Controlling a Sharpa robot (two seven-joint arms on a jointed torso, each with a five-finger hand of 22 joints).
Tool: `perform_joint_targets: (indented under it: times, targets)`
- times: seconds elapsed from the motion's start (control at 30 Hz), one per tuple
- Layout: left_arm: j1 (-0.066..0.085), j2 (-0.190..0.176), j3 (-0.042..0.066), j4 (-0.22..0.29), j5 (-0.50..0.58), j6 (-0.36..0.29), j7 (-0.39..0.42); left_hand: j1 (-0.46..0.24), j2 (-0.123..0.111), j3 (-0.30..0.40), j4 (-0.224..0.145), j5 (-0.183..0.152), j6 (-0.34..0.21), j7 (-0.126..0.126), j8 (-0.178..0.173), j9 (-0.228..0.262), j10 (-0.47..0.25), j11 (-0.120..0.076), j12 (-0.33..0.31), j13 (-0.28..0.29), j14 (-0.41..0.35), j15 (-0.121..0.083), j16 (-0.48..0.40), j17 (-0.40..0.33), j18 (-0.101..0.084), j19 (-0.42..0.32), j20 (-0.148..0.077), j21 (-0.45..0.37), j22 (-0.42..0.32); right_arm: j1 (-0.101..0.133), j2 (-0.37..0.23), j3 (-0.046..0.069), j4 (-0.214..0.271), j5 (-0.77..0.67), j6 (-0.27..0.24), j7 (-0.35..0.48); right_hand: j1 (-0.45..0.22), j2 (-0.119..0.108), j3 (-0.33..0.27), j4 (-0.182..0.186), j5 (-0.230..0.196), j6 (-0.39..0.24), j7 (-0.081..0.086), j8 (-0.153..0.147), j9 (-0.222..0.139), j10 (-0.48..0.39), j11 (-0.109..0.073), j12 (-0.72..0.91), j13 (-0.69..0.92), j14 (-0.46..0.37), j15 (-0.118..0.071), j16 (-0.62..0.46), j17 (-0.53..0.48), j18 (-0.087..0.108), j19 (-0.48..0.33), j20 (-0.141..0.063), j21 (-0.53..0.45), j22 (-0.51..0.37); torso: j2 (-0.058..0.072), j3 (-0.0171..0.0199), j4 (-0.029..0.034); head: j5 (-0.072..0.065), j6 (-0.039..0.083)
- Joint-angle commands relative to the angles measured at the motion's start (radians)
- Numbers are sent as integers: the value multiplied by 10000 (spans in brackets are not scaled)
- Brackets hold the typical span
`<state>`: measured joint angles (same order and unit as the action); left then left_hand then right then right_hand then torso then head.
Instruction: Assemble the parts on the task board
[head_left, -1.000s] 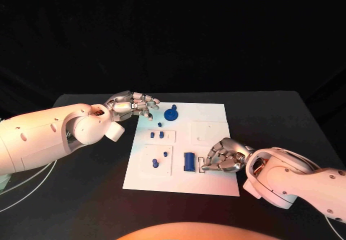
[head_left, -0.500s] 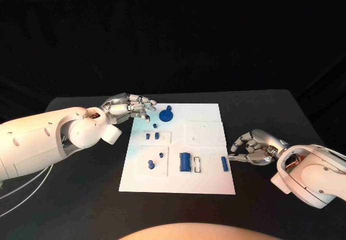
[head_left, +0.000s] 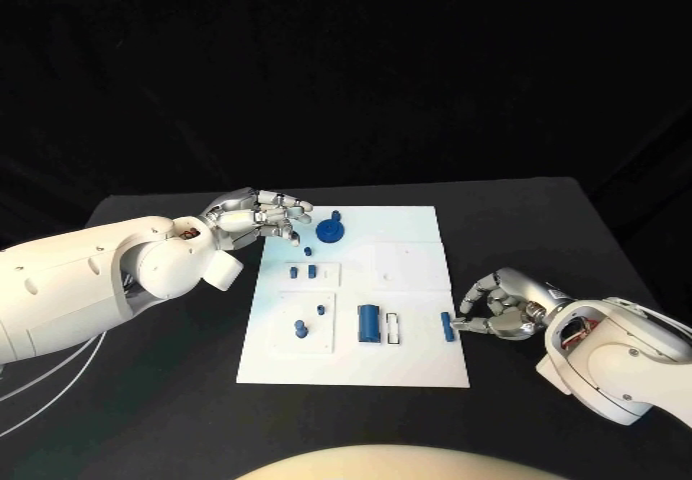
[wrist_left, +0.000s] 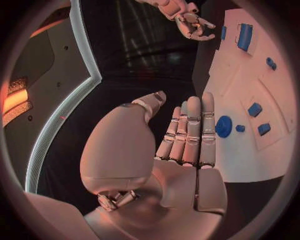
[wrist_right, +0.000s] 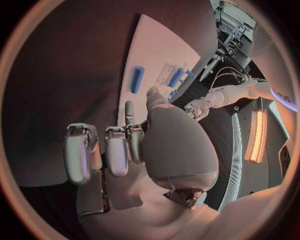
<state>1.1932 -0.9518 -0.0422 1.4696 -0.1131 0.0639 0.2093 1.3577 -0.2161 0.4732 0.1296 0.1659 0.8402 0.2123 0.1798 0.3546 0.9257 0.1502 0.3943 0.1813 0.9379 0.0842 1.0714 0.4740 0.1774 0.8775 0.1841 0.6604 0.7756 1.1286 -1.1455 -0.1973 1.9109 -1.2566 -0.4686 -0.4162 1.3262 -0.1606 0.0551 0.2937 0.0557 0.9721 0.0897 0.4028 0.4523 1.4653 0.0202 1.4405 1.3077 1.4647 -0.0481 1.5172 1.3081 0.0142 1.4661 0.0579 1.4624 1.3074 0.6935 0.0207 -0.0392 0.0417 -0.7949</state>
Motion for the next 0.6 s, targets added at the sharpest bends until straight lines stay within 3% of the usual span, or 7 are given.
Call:
perform_joint_targets:
  times: [0.03,0.6]
  targets:
    - [-8,10,4,4,82,128,67,-10,38,-62,22,14,-78,18,59,-14,-96,8,52,-13,-53,4,-28,-14,49,75,-12,-36,-10,-94,144,-4,-62,-321,105,-386,-140,11,-68,-2,-36,122,-21,67,23,372,-78,72,1840,815,-47,9,1541,58,747,-21,85,2361,-4,-13,10,34,-35]
    - [-13,-14,4,-19,75,161,52,-10,38,-62,22,14,-78,18,59,-14,-96,8,52,-13,-53,4,-28,-14,49,75,-12,-36,-10,-328,772,-4,-505,-831,378,-813,-189,92,-23,-2,-24,371,-118,167,61,429,-163,152,1891,836,-117,44,1615,33,790,-80,212,2398,-3,-15,5,104,-23]
